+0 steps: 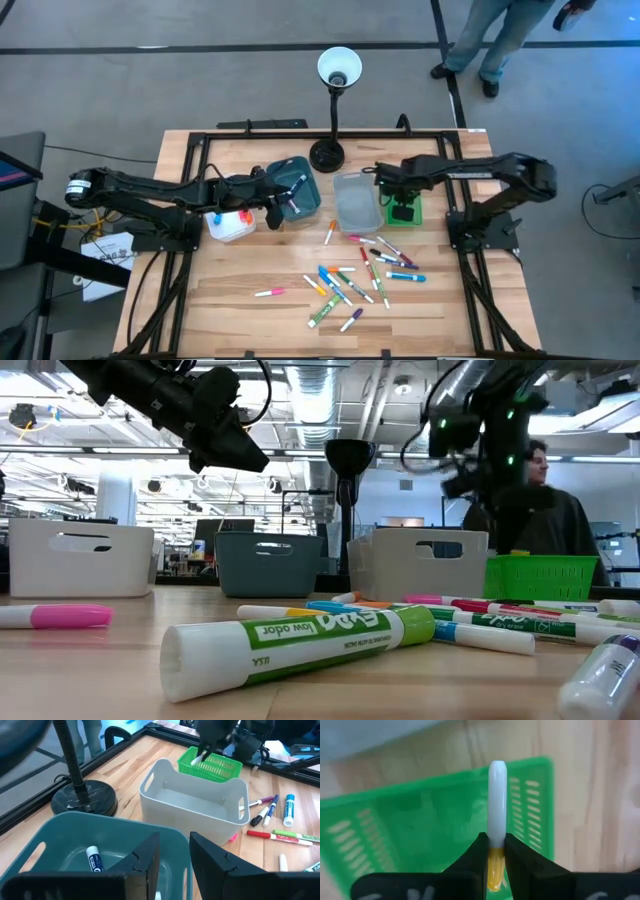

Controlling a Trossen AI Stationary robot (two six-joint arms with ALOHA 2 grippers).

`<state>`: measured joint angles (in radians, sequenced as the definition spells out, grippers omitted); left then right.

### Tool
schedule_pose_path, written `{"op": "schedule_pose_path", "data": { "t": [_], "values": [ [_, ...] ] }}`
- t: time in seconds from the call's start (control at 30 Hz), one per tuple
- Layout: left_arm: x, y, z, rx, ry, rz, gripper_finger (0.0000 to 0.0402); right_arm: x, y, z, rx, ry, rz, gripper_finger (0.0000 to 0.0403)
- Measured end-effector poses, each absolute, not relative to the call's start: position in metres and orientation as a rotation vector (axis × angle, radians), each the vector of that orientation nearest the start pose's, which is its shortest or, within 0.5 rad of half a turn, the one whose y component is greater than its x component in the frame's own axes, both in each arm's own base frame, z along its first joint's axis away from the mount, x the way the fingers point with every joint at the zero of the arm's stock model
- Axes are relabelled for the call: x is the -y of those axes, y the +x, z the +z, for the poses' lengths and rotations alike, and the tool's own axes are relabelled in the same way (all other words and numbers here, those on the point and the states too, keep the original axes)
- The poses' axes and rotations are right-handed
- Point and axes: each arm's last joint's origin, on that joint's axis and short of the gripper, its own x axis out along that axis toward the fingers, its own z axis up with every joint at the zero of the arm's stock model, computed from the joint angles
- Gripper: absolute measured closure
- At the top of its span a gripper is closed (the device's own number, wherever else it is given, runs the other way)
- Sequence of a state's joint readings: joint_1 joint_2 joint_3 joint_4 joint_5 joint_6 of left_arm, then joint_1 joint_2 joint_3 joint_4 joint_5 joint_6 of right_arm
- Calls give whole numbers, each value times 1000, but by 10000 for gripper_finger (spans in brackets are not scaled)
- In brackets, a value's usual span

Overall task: Pick & Place Markers
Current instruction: Put the yellow highlighter pen into the green bin, then put the pink highlighter pen into the green bin

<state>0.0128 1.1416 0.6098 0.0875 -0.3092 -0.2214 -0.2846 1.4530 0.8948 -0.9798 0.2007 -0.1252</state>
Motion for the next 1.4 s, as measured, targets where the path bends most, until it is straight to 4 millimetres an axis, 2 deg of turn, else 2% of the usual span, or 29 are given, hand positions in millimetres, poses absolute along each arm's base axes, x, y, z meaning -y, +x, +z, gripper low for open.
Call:
{"op": "schedule_pose_path", "data": {
  "t": [0.17,0.33,0.57,0.83,0.93,1.07,1.2,1.4],
  "values": [
    [-12,238,230,-404,-150,364,300,76,223,162,-1765,5,-281,366],
    [-12,238,230,-403,-150,363,300,79,230,141,-1828,-16,-235,364],
    [-12,238,230,-401,-151,363,300,79,233,135,-1832,-15,-221,317],
    [-12,238,230,-400,-151,363,300,70,231,161,-1709,-14,-296,274],
    [-12,238,230,-401,-150,359,300,61,231,178,-1643,-32,-295,264],
    [-5,239,230,-414,-146,246,300,47,234,207,-1509,-32,-312,256],
    [15,239,230,-431,-147,94,300,29,242,230,-1324,-58,-276,256],
    [67,229,229,-469,-134,-157,300,2,253,244,-1134,-111,-187,259]
  ]
}}
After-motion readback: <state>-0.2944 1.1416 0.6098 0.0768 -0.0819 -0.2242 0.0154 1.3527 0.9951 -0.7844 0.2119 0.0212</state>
